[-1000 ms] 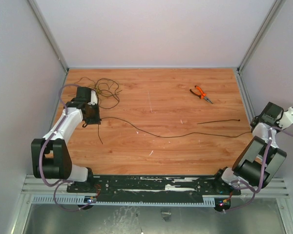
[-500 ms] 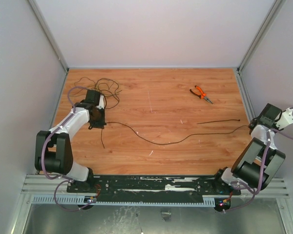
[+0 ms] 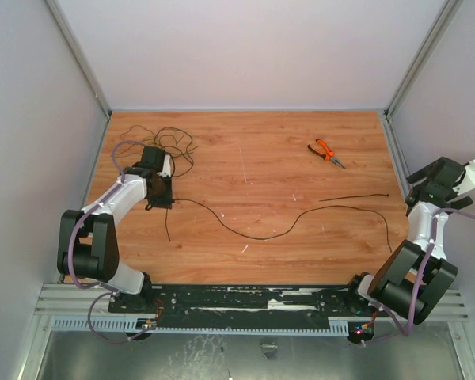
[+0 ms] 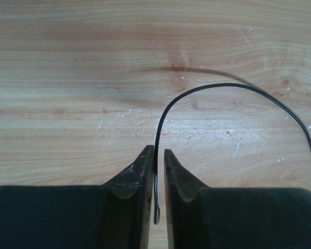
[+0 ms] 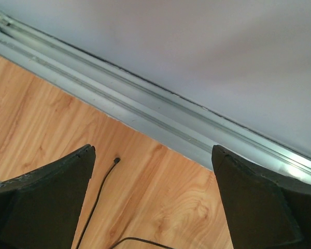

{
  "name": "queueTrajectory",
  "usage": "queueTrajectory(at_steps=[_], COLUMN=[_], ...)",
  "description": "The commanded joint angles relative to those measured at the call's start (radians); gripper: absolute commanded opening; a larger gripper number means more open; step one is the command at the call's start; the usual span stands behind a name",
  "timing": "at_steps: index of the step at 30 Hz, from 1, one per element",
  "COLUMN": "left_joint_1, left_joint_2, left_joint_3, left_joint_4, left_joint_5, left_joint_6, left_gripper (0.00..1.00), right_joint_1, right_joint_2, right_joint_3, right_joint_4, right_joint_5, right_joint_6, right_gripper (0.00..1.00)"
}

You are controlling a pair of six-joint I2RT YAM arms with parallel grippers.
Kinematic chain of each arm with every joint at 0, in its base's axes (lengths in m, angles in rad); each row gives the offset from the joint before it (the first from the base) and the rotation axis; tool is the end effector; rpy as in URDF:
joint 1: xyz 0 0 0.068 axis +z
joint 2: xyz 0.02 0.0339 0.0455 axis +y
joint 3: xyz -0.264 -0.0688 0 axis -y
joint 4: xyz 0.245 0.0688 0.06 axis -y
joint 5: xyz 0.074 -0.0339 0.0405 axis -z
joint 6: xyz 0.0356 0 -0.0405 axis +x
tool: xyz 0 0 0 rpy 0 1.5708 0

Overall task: Zip-tie the wires
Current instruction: Straighten the cable at the center of the board.

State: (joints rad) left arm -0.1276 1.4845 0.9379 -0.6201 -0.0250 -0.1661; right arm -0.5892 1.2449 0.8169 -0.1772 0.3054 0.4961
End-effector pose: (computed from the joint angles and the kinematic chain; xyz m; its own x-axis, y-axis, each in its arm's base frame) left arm 0.2787 -0.0349 0.1997 -0.9189 -0.0488 -0.3916 -0.0349 0.9985 -0.0423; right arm 0.2202 -0.1601 0.2551 -0.0659 0.5901 -0.8047 0.8720 0.4260 0.2410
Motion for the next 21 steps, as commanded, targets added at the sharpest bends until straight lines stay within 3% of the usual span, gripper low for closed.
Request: queueTrajectory(at_steps=[1, 5, 13, 16, 19, 21], left_joint_1=[-0.007, -0.006, -0.007, -0.006, -0.006, 0.0], left_joint_2=[0.009, 0.009, -0.002, -0.008, -0.028, -0.047], left_joint_3=[-0.006, -0.01, 0.0, 0.009, 0.028, 0.038], left_joint_4=[0.025, 0.024, 0.024, 0.024, 0.034, 0.061], left_joint_5=[-0.005, -0.041, -0.077, -0.04, 0.03, 0.087], left_joint_6=[-0.008, -0.014, -0.011, -0.014, -0.025, -0.041], left_gripper=[0.26, 0.47, 0.67, 0.76, 0.97, 0.98], right_joint_1=[0.023, 0.076, 0.184, 0.208, 0.231, 0.244], right_joint_2=[-0.037, -0.062, -0.066, -0.076, -0.103, -0.124], right_joint_3=[0.039, 0.04, 0.054, 0.068, 0.071, 0.065], right_joint_4=[-0.023, -0.027, -0.029, -0.034, -0.02, 0.003], right_joint_5=[-0.095, -0.093, -0.068, -0.084, -0.123, -0.161], right_joint_6=[-0.004, -0.002, 0.01, 0.01, 0.011, 0.01], right_gripper=[0.97, 0.99, 0.99, 0.99, 0.99, 0.99])
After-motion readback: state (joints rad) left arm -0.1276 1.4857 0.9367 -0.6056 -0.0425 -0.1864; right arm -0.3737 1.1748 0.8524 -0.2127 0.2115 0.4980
